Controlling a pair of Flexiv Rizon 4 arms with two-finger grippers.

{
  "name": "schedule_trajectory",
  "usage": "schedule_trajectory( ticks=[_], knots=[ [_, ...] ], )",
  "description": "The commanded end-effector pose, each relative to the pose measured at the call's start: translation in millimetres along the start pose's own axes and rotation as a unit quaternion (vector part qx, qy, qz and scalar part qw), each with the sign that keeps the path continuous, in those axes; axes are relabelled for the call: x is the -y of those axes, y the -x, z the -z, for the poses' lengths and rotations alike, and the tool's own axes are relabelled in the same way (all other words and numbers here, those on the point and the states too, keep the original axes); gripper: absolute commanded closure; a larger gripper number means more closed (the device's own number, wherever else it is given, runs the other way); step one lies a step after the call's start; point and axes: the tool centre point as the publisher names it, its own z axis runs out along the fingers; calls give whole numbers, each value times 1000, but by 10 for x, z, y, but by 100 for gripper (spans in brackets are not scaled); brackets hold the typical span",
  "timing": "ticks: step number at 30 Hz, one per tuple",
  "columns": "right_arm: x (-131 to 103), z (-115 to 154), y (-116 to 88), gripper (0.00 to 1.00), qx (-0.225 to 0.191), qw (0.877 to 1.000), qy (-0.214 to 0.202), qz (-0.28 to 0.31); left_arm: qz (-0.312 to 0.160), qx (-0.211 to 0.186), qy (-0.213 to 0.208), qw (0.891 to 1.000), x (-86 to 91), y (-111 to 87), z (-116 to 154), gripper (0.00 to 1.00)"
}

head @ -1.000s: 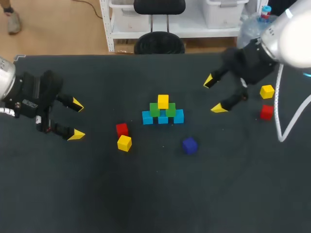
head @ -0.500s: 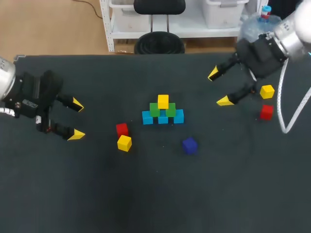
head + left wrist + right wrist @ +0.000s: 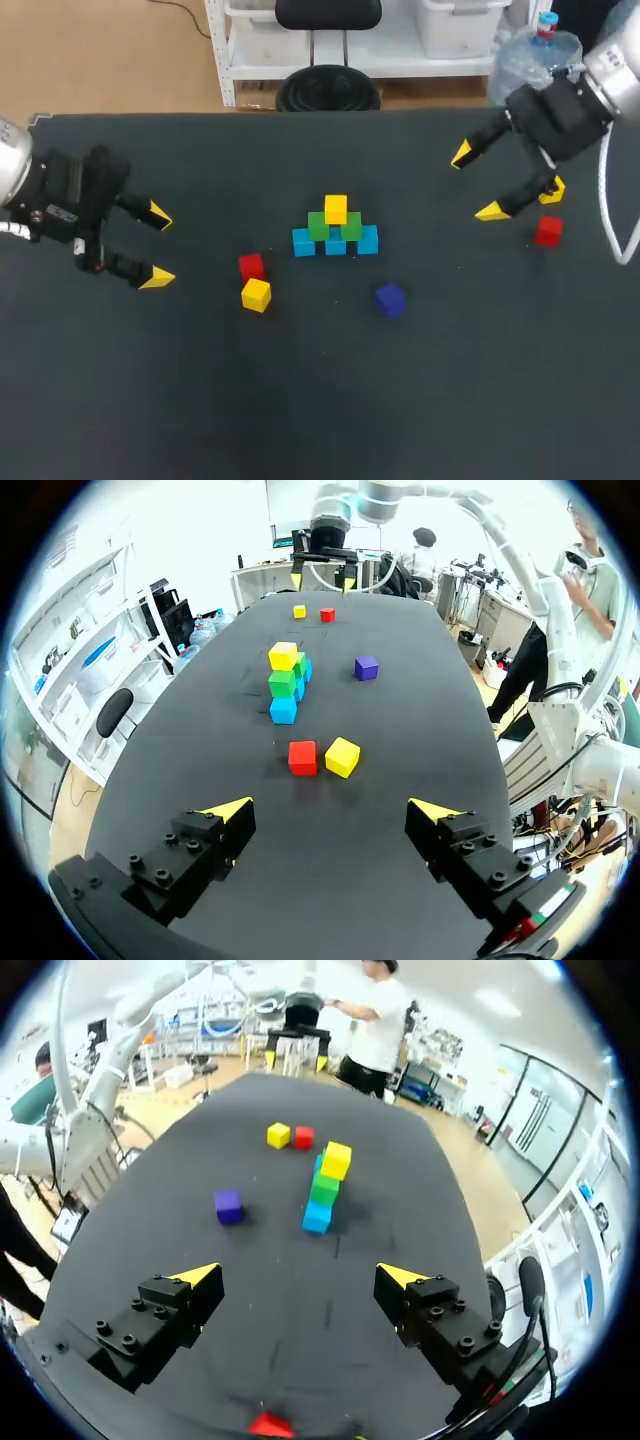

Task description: Place the blue cubes, place green cubes on the blue cubes, place the yellow cubes on the green cubes, then place the red cubes on the yellow cubes, and place purple cube on the red cubes.

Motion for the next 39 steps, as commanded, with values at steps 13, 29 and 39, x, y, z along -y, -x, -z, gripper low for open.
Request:
schedule_trajectory(
  ticks=[13, 29, 39],
  knots=[
    [215, 384, -419, 0, -93, 996, 1, -1, -1, 1, 0, 1000, -12, -11, -7, 0],
    [410, 680, -1032, 0, -137, 990, 3, -29, -1, 1, 0, 1000, -12, -11, -7, 0],
    [480, 742, -1391, 0, -150, 988, 27, -34, -1, 1, 0, 1000, -12, -11, -7, 0]
  ],
)
